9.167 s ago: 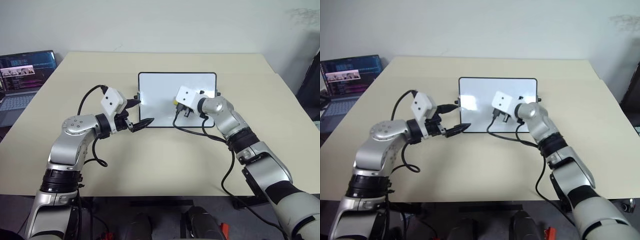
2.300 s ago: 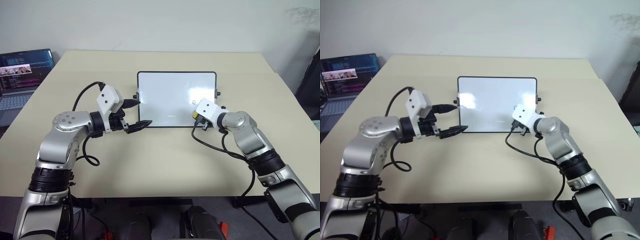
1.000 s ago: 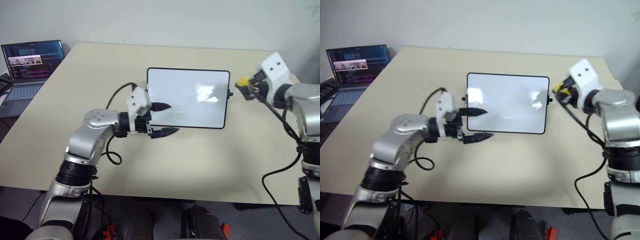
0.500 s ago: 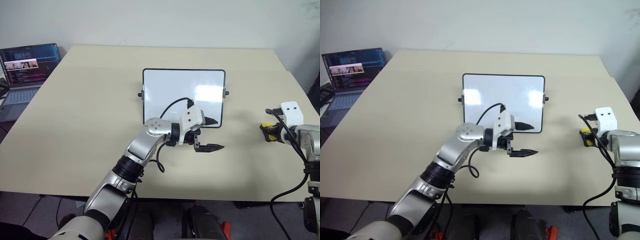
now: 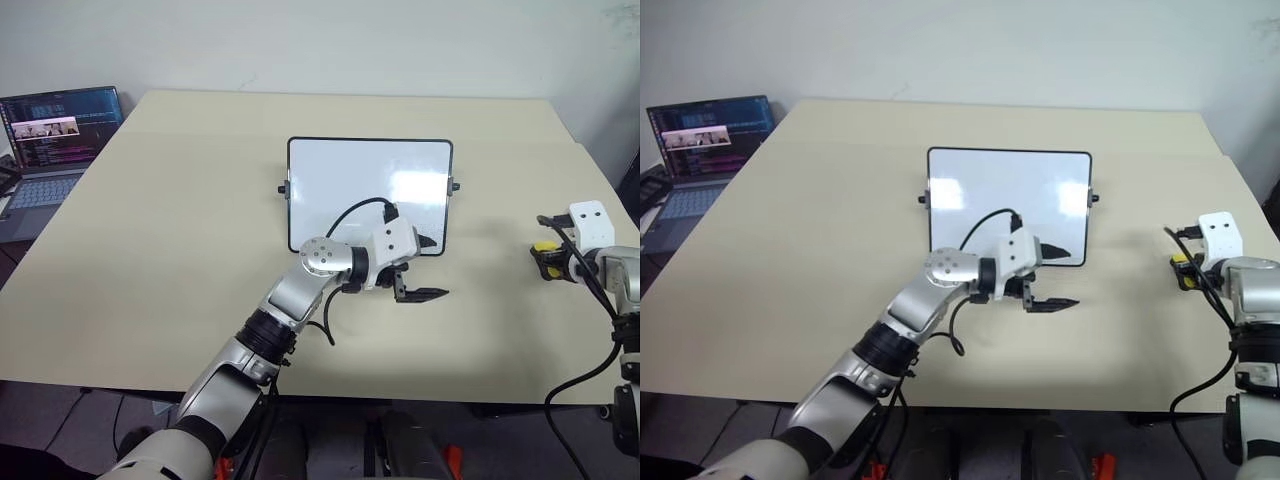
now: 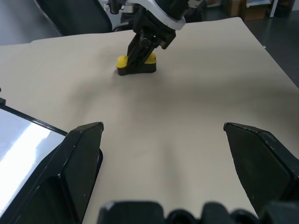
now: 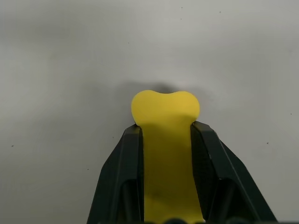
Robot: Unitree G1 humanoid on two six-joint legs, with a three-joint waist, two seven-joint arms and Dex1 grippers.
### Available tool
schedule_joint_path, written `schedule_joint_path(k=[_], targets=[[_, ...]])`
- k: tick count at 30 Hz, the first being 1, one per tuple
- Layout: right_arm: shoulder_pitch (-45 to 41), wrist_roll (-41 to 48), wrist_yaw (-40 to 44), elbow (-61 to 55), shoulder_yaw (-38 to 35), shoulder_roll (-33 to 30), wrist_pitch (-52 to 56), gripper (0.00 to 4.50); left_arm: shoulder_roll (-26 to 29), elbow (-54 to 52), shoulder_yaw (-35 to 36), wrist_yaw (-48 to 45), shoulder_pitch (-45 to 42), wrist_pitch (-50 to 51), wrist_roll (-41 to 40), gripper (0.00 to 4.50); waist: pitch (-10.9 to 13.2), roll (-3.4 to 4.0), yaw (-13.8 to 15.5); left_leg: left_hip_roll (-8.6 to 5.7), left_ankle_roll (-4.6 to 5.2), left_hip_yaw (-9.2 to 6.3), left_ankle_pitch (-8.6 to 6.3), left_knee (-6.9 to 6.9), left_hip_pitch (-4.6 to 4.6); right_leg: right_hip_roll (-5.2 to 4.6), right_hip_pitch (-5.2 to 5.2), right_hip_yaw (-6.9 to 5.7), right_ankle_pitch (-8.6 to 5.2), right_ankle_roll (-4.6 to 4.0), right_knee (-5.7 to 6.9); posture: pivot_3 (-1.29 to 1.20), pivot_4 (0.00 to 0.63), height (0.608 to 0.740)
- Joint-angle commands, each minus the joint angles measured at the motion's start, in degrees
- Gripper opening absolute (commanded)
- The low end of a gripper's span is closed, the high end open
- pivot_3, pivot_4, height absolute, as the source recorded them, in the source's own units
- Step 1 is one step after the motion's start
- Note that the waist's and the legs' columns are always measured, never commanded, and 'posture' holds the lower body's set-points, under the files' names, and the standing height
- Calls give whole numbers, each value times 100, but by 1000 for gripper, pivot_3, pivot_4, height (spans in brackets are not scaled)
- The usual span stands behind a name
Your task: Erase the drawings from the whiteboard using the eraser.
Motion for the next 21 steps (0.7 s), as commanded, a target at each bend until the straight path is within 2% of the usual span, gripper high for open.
schedule_joint_path(k=[1, 21], targets=[[-123, 17, 9, 134, 21, -105, -30, 1361, -43, -121, 177, 50, -50, -47, -57, 4500, 0, 0, -1, 0, 0, 0, 0, 0, 0, 0, 0, 0, 0, 0, 0, 0, 150, 740], [-244, 339, 155, -202, -105, -312, 464, 1361, -27, -80, 480, 46, -83, 68, -124, 4500, -1, 2, 0, 0, 0, 0, 0, 1, 1, 0, 2, 0, 0, 0, 1, 0, 150, 740]])
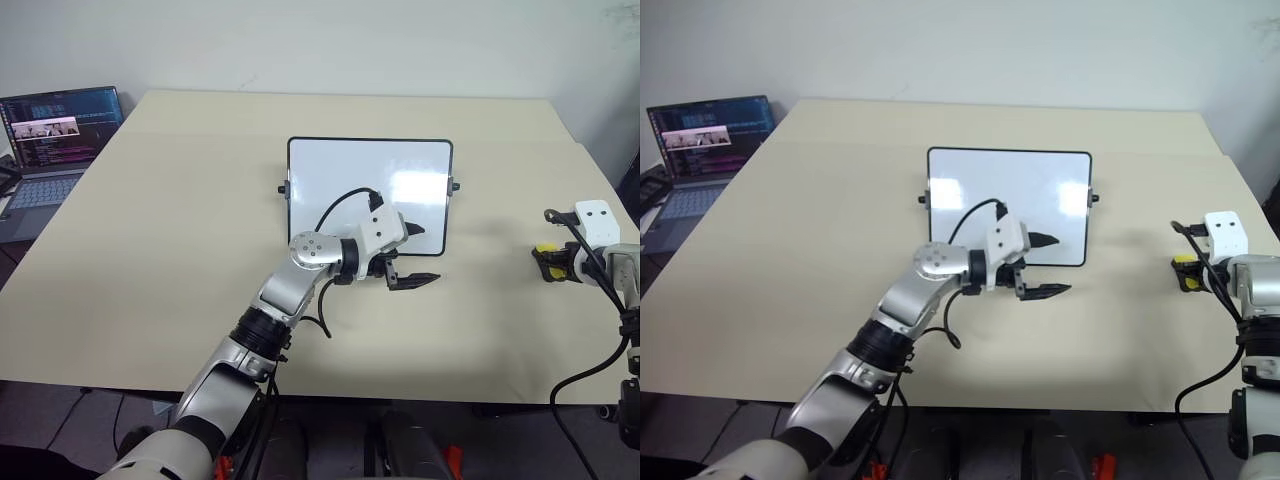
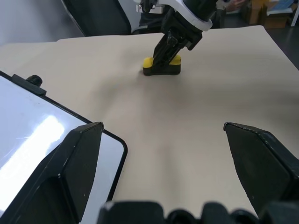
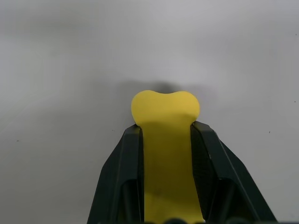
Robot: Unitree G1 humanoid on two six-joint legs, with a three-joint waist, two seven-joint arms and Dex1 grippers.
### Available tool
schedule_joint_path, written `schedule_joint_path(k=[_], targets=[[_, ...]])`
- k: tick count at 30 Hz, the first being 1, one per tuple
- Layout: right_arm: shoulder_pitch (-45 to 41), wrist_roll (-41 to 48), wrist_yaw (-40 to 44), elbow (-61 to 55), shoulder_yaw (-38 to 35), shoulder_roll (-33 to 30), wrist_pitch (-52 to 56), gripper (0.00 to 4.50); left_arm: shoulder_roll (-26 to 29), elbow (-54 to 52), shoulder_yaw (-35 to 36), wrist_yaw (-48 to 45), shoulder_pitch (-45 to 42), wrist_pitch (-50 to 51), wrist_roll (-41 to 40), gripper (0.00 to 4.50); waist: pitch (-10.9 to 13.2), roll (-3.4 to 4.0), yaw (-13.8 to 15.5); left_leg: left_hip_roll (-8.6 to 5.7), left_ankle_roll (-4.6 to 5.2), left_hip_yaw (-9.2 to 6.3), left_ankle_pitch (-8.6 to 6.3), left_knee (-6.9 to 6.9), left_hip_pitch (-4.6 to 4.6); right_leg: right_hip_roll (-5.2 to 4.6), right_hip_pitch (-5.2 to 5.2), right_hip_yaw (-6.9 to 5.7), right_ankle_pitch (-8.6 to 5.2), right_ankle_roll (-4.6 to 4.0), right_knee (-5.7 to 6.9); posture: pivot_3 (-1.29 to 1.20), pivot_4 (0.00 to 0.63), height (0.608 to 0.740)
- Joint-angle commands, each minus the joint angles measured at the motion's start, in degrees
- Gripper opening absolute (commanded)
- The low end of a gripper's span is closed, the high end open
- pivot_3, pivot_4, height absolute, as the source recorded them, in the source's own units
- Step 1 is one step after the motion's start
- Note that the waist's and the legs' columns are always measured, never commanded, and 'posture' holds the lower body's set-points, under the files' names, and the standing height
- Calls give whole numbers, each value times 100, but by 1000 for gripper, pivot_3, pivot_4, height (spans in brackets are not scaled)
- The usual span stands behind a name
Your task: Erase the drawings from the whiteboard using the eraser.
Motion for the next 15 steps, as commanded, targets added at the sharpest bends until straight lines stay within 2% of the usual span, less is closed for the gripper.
schedule_joint_path(k=[1, 5, 7, 11, 14, 15], targets=[[-59, 132, 57, -321, -146, -167, 90, 1361, -65, -77, 95, -5, -81, -44, -95, 4500, 0, 0, 0, 0, 0, 0, 0, 0, 0, 0, 0, 0, 0, 0, 0, 0, 150, 740], [-23, 188, 44, -422, -186, -207, 163, 1361, -74, -81, 106, -10, -63, -53, -99, 4500, 0, 0, 0, 0, 0, 0, 0, 0, 0, 0, 0, 0, 0, 0, 0, 0, 150, 740], [0, 168, 2, -389, -150, -226, 138, 1777, -79, -62, 109, -12, -64, -66, -98, 4500, 0, 0, 1, 0, 0, 0, 0, 0, 0, 0, 0, 0, 0, 0, 0, 0, 150, 740], [43, 144, -86, -418, -111, -259, 76, 1777, -88, -27, 105, -28, -63, -84, -101, 4500, 0, 1, 0, 0, 0, 0, 0, 0, 0, 0, 0, 0, 0, 0, 1, 0, 150, 740], [79, 224, -102, -536, -179, -244, 197, 2333, -52, -10, 87, -114, -64, -87, -108, 4500, -1, 2, -2, 0, 0, 0, 0, 0, 0, 0, 0, 0, 0, 0, 1, 0, 150, 740], [124, 240, -106, -577, -206, -252, 218, 2669, -41, -11, 77, -148, -67, -89, -108, 4500, -1, 2, -1, 0, 0, 0, 0, 0, 0, 0, 0, 0, 0, 0, 1, 0, 150, 740]])
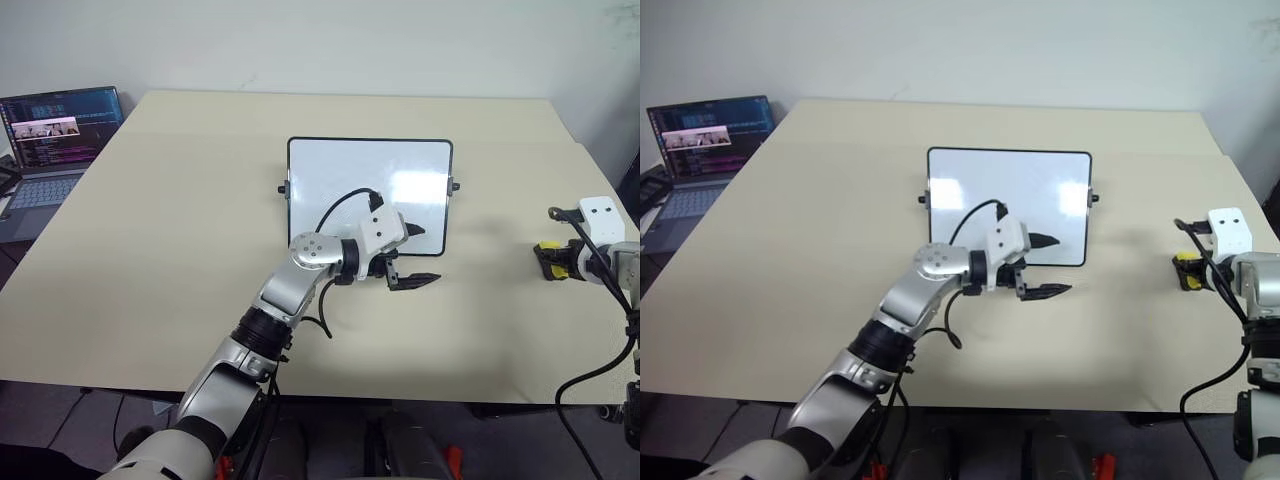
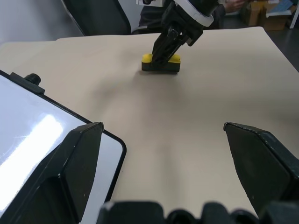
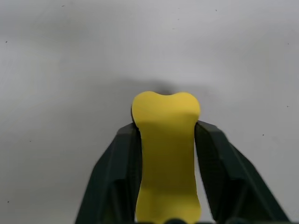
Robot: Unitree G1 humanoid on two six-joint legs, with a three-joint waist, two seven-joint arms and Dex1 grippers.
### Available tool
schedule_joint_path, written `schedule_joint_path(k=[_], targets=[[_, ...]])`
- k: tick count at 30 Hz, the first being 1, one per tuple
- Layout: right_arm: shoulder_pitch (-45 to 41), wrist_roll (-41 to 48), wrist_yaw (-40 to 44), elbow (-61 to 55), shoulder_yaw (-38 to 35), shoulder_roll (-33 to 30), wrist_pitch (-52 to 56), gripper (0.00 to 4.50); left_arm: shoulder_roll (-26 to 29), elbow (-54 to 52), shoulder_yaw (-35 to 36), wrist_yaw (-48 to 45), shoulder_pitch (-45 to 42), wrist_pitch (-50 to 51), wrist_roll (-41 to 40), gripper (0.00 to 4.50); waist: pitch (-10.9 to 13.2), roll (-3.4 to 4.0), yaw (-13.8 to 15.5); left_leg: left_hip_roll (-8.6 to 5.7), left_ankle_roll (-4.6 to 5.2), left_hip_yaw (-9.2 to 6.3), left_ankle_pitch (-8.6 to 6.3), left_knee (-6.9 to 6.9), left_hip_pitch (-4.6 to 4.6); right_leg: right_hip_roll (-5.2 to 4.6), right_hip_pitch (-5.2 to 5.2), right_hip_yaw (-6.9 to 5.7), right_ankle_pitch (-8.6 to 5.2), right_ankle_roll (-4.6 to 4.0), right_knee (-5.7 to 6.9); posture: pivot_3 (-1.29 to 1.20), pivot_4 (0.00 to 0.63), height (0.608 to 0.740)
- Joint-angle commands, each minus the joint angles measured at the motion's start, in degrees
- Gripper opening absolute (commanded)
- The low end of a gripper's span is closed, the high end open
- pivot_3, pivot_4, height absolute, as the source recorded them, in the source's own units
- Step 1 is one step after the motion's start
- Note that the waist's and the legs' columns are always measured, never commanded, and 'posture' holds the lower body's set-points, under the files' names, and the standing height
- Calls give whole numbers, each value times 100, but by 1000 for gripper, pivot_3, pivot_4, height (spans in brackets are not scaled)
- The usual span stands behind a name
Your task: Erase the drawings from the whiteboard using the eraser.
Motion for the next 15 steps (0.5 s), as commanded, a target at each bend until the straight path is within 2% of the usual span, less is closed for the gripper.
schedule_joint_path(k=[1, 5, 8, 11, 13, 15], targets=[[82, 70, -39, -333, -206, -147, 89, 3005, 2, -106, 65, -134, -69, -92, -107, 4500, 0, 0, 3, 0, 0, 0, 0, 0, 0, 0, 0, 0, 0, 0, 0, 0, 150, 740], [315, 142, 94, -635, -192, -237, 228, 4460, 21, -106, 88, -163, -58, -102, -100, 4500, 0, 1, 8, 0, 0, 0, 0, 0, -1, 0, 0, -1, 0, 0, 0, 0, 150, 740], [268, 80, -6, -575, -251, -313, 248, 4488, 21, -114, 97, -146, -53, -95, -94, 4500, -2, 3, 2, 0, 0, 1, 0, 2, 0, 0, 0, 1, 0, 0, 1, 0, 150, 740], [-153, 159, -129, -728, -427, -279, 137, 4488, 81, -290, 310, -65, -49, 12, -227, 4500, -2, 5, -20, 0, 0, 0, 0, 2, 1, 0, 0, 0, 0, 0, 3, 0, 150, 740], [-594, 253, -350, -913, -592, -9, -221, 4488, 142, -531, 724, 186, -65, 160, -448, 4500, 0, 11, -70, 0, 0, 3, 0, 3, 2, 0, -1, 5, 0, 0, 5, 0, 150, 740], [-959, 199, -1012, -793, -875, 526, -1194, 4488, 170, -564, 1437, 1087, -141, -56, -455, 4500, -1, 12, -150, 1, 2, 3, 1, -1, 9, 1, -1, 6, 0, 0, 9, 0, 150, 740]])
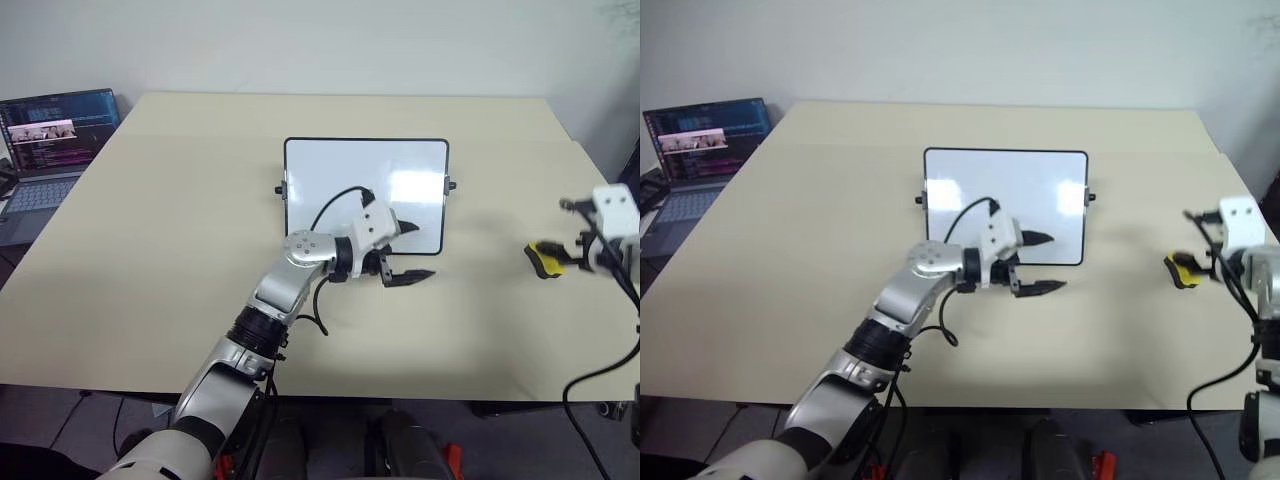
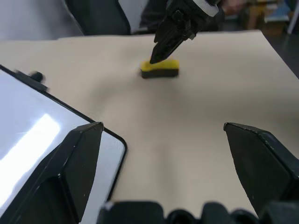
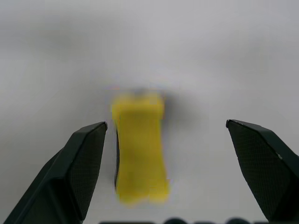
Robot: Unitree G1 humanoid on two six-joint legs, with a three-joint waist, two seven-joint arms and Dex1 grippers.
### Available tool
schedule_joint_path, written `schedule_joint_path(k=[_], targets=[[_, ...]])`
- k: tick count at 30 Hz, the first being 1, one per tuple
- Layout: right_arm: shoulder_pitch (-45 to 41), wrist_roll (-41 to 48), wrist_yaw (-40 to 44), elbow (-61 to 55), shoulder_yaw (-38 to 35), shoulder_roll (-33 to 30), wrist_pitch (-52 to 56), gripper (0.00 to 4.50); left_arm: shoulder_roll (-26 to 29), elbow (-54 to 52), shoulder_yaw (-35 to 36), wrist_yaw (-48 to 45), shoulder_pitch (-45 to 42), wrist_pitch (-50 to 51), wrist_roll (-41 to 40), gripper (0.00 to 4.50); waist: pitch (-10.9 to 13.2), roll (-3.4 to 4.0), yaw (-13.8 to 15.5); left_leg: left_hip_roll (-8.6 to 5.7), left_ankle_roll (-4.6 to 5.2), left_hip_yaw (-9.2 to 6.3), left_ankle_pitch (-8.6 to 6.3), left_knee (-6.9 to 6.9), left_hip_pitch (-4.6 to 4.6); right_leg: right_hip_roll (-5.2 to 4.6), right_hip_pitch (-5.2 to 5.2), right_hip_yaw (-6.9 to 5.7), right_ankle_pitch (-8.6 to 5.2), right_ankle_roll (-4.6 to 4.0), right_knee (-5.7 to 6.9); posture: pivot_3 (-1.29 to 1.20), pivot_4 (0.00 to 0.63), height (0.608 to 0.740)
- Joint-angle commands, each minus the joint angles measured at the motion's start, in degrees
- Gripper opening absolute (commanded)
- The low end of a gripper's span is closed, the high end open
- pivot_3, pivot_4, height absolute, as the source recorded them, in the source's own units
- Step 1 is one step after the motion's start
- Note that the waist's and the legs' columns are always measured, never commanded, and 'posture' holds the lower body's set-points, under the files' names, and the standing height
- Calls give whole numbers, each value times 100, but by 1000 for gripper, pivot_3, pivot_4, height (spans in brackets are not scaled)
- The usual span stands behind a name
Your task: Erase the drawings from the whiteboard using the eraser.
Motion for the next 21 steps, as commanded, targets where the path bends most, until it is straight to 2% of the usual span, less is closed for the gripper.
schedule_joint_path(k=[1, 7, 13, 17, 21], targets=[[-535, 33, -908, -129, -556, 643, -1522, 4488, 64, -313, 1275, 1459, -207, -237, -139, 4500, -1, -1, -38, 2, 1, -1, 0, -1, 1, 1, 1, -1, 0, 0, 2, 0, 150, 740], [-141, -5, -1456, 131, -626, 1702, -3496, 4488, 789, -215, 2596, 2847, 24, -252, -57, 4500, -6, -10, -30, 2, 1, -1, 1, -3, 1, -5, 9, -6, 0, 0, -5, 0, 150, 740], [108, 122, -1905, 801, -680, 2559, -4514, 4488, 1531, 187, 3078, 3164, 469, -619, 58, 4500, -6, -9, -12, -2, -3, -5, 2, -1, -11, -13, -3, -15, 0, 1, -3, 0, 150, 740], [288, 98, -1689, 855, -377, 2792, -4879, 4488, 1567, 699, 3280, 3675, 610, -880, 134, 4500, -6, -9, 22, -3, -5, -8, 4, 1, -11, -14, -2, -18, 0, 1, 2, 0, 150, 740], [410, 3, -1700, 1156, -225, 2878, -5198, 4488, 1173, 1142, 3055, 3691, 966, -1119, 95, 4500, -10, -4, 16, -3, -5, -5, 3, -1, -6, -14, 0, -15, 0, 1, 3, 0, 150, 740]])
